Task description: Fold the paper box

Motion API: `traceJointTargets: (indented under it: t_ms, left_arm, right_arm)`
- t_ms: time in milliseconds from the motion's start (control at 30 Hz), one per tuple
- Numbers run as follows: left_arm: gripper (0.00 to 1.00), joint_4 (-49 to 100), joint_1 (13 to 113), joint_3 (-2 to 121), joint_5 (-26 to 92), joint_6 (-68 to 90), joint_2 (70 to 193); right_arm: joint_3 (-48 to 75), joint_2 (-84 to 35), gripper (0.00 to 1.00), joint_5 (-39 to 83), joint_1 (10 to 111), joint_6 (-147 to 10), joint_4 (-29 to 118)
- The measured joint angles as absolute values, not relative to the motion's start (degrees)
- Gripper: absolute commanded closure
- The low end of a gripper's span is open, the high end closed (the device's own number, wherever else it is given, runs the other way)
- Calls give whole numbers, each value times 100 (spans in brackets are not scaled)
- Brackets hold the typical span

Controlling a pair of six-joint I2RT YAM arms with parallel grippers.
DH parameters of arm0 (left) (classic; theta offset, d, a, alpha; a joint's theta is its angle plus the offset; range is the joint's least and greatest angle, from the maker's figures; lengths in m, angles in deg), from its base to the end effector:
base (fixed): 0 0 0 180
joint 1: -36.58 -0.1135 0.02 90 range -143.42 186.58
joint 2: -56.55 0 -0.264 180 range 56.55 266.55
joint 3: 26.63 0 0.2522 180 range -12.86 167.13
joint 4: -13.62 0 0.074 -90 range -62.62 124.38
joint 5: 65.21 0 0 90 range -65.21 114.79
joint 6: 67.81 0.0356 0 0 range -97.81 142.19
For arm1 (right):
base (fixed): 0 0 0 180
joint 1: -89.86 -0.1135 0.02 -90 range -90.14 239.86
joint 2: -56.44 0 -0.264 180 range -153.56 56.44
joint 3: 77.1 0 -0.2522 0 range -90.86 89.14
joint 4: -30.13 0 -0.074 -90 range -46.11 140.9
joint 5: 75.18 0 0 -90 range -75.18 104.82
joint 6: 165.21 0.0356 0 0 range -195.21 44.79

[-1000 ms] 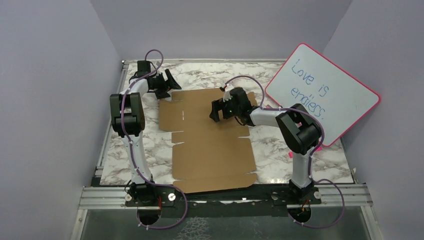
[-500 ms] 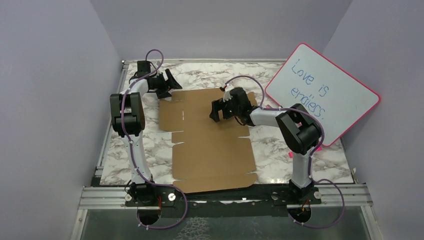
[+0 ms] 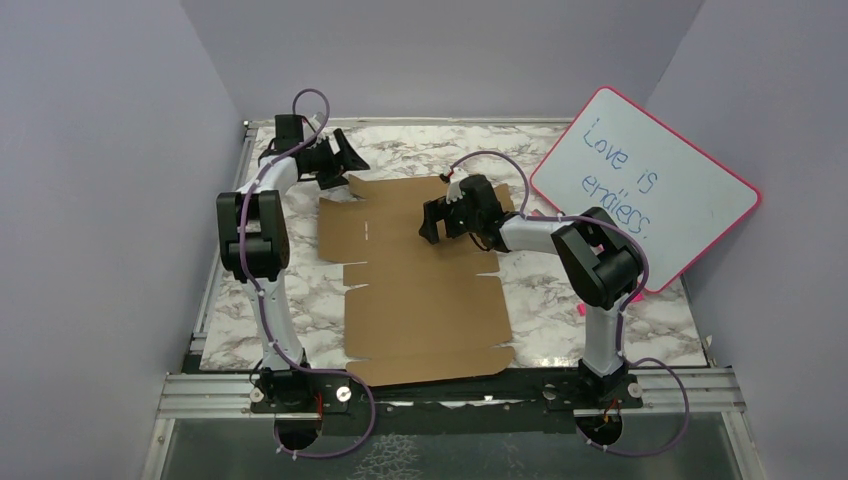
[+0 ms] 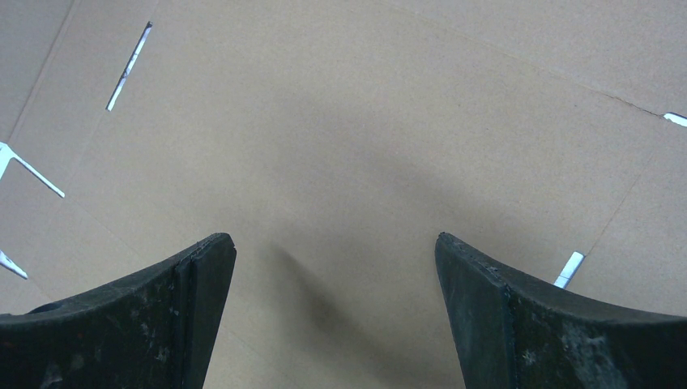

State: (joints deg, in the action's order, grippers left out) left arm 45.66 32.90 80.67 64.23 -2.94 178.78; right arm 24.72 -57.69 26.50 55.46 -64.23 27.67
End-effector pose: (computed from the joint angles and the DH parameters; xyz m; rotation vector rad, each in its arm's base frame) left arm 0.4742 0.0078 0.1977 -0.2627 2.3559 -0.9988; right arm 0.3449 0.2449 0.1463 -0.5693 2.1460 0.6688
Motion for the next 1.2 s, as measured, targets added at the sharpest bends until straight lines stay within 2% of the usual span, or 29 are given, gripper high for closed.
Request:
traceJointTargets:
  t_ms: [700, 933, 1200]
  left_arm:
    - [14, 4481, 3814, 8043, 6349, -486, 17841]
    - [14, 4724, 3849, 8004, 5649, -331, 17498]
    - [13, 4807, 4402, 7466, 4417, 47, 16300]
  right_arm:
    - [2424, -5749, 0, 2633, 5549, -6384, 2889]
    - [2371, -5410, 0, 2585, 5695, -6329, 3582]
    - [2061, -5004, 0, 2618, 6381, -6277, 3866]
